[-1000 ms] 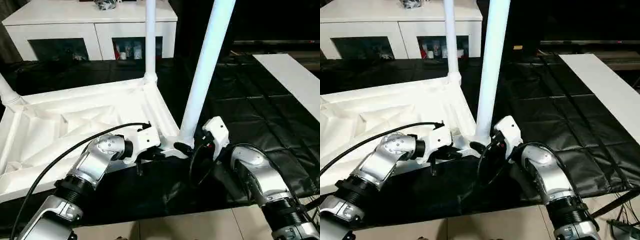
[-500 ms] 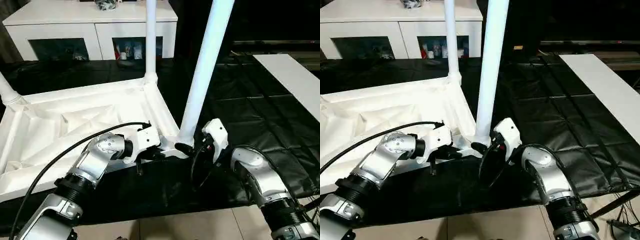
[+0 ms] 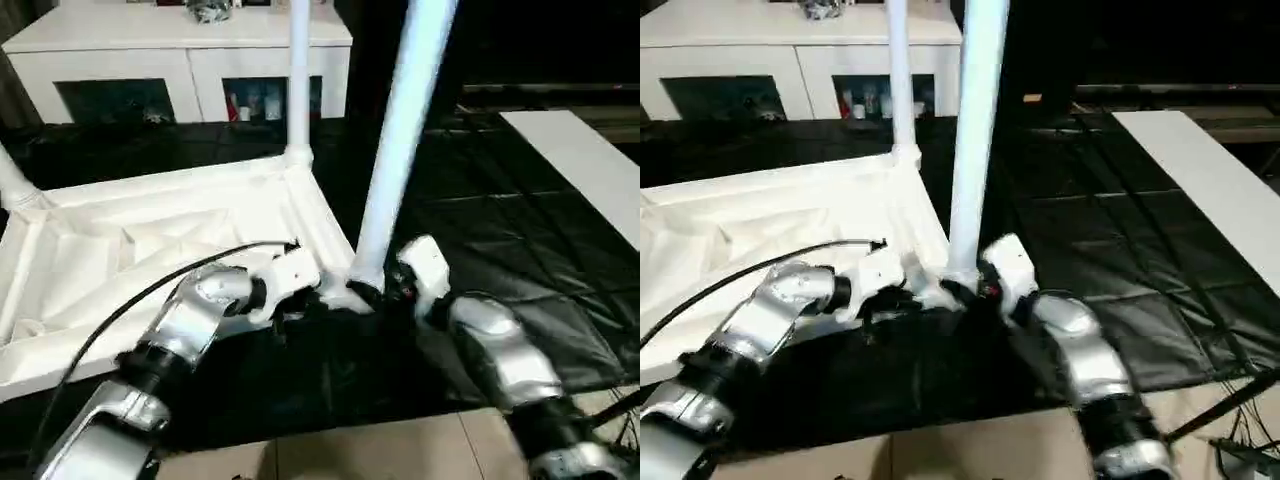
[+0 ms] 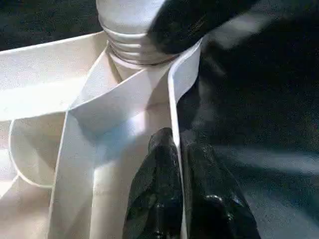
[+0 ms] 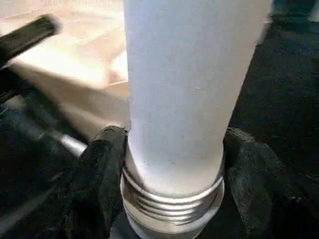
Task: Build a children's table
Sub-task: Rotate leg to tighten
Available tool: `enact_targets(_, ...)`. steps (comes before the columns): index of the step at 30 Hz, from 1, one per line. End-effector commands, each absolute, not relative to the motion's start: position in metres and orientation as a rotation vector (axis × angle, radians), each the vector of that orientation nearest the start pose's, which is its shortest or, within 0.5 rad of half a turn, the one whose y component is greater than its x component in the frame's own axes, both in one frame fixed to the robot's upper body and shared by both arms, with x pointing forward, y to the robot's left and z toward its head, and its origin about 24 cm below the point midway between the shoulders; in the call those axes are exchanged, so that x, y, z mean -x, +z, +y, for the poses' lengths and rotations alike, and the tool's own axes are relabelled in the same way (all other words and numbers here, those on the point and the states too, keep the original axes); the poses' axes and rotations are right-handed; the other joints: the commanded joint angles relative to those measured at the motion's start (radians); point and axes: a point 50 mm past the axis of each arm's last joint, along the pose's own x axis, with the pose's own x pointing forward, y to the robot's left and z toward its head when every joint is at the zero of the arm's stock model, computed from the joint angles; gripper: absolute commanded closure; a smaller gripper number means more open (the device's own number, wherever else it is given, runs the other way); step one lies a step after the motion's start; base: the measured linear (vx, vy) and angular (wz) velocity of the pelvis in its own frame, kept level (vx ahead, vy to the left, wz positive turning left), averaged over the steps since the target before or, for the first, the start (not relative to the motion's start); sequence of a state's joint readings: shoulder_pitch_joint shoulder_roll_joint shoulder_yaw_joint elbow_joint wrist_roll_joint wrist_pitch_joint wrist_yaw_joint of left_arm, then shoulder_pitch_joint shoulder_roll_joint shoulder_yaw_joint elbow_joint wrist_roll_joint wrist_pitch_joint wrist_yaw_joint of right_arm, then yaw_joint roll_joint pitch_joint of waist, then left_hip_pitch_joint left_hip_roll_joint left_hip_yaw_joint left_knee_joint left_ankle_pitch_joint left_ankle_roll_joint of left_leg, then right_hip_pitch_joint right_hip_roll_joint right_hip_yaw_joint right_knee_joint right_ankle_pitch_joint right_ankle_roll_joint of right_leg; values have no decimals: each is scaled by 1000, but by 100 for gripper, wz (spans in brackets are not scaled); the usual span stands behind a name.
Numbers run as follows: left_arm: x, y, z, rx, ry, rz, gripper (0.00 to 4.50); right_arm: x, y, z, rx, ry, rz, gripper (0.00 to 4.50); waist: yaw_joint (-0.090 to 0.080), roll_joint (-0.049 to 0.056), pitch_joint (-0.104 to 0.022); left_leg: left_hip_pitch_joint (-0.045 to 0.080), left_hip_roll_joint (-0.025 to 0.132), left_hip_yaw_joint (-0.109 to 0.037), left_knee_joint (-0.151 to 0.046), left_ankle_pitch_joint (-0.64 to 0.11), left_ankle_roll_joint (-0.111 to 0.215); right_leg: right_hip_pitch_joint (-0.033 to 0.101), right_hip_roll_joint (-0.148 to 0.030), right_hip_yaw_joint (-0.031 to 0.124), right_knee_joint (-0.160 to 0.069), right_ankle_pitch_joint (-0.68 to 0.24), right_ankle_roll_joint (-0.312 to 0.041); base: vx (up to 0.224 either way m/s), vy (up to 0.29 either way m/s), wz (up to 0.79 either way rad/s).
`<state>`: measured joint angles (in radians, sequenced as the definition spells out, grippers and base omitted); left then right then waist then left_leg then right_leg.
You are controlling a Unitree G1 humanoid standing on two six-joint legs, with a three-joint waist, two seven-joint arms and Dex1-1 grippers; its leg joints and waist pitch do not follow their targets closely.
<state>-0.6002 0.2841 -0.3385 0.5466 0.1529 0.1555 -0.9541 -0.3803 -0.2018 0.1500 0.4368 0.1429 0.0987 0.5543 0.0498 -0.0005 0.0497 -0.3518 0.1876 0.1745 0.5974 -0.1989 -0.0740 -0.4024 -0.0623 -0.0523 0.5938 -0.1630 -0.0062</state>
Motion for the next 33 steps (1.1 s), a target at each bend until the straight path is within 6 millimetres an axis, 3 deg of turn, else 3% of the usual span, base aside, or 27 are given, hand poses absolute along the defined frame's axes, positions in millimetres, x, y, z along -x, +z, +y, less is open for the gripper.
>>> enact_targets(1,-328,46,94,-526,-1109,405,450,-316,24,-146,93,464,270,182,-8,-12,-50,7,33,-15,-81,-291,8,30,-77,39,-98,-526,-128,0,0,0)
enact_targets(4,-347,52,76,-480,-922,396,450,-329,26,-140,-9,194,248,182,-10,-8,-54,14,30,-15,-79,-297,1,21,-75,38,-103,-533,-119,0,0,0)
enact_targets(5,-347,52,75,-479,-917,396,450,-329,26,-140,-12,187,248,182,-10,-8,-54,14,30,-15,-79,-297,1,21,-75,38,-103,-533,-119,0,0,0)
enact_targets(7,-354,55,61,-444,-836,400,450,-335,27,-134,-102,43,250,183,-11,-10,-59,1,31,-14,-81,-251,10,29,-74,40,-91,-416,-141,0,0,0)
enact_targets(10,-357,58,44,-404,-788,374,450,-339,26,-122,-132,-58,260,183,-15,-14,-64,-2,25,-12,-78,-216,20,34,-74,40,-82,-330,-164,0,0,0)
enact_targets(12,-357,58,35,-414,-775,357,450,-340,30,-106,-155,-27,236,184,-12,-13,-69,-5,25,-11,-73,-174,46,40,-77,40,-72,-236,-187,25,9,2)
enact_targets(15,-358,57,31,-423,-769,344,450,-340,32,-94,-165,10,230,184,-9,-10,-75,-12,26,-9,-65,-63,115,49,-76,38,-51,-39,-243,38,10,2)
enact_targets(16,-358,57,30,-432,-771,335,450,-340,34,-88,-183,44,216,184,-9,-13,-74,-12,26,-8,-65,-61,126,51,-77,38,-51,-30,-251,0,0,0)
enact_targets(19,-359,57,36,-477,-779,308,450,-337,45,-91,-217,67,151,114,-3,-15,-70,-10,27,-6,-66,-92,145,53,-81,38,-59,-74,-250,0,0,0)
enact_targets(21,-360,57,41,-502,-792,300,450,-335,50,-99,-207,48,122,112,-7,-16,-64,-14,29,-10,-74,-137,129,53,-81,36,-67,-164,-222,0,0,0)
enact_targets(23,-361,57,47,-514,-796,299,450,-332,54,-107,-201,34,99,82,-13,-11,-63,-8,31,-12,-76,-177,96,48,-81,37,-75,-242,-198,0,0,0)
enact_targets(26,-359,55,59,-536,-853,300,450,-319,59,-128,-156,52,92,61,-11,-8,-61,-11,31,-14,-80,-180,85,50,-78,38,-75,-251,-176,0,0,0)
enact_targets(28,-358,55,61,-538,-869,298,450,-316,60,-133,-140,58,94,46,-12,-12,-60,-11,29,-13,-79,-185,81,48,-78,39,-78,-264,-170,0,0,0)
enact_targets(30,-351,54,69,-530,-958,306,450,-304,62,-145,-111,183,112,26,-10,-12,-61,-13,30,-12,-78,-182,89,51,-79,41,-77,-254,-175,0,0,0)
enact_targets(31,-349,54,73,-530,-988,317,450,-299,62,-148,-81,264,127,26,-8,-6,-61,-14,32,-12,-77,-175,95,51,-79,41,-76,-241,-182,0,0,0)
enact_targets(33,-346,53,75,-536,-1036,320,450,-294,62,-150,-51,350,148,26,-7,-7,-61,-12,32,-12,-77,-187,100,50,-79,39,-76,-246,-192,0,0,0)
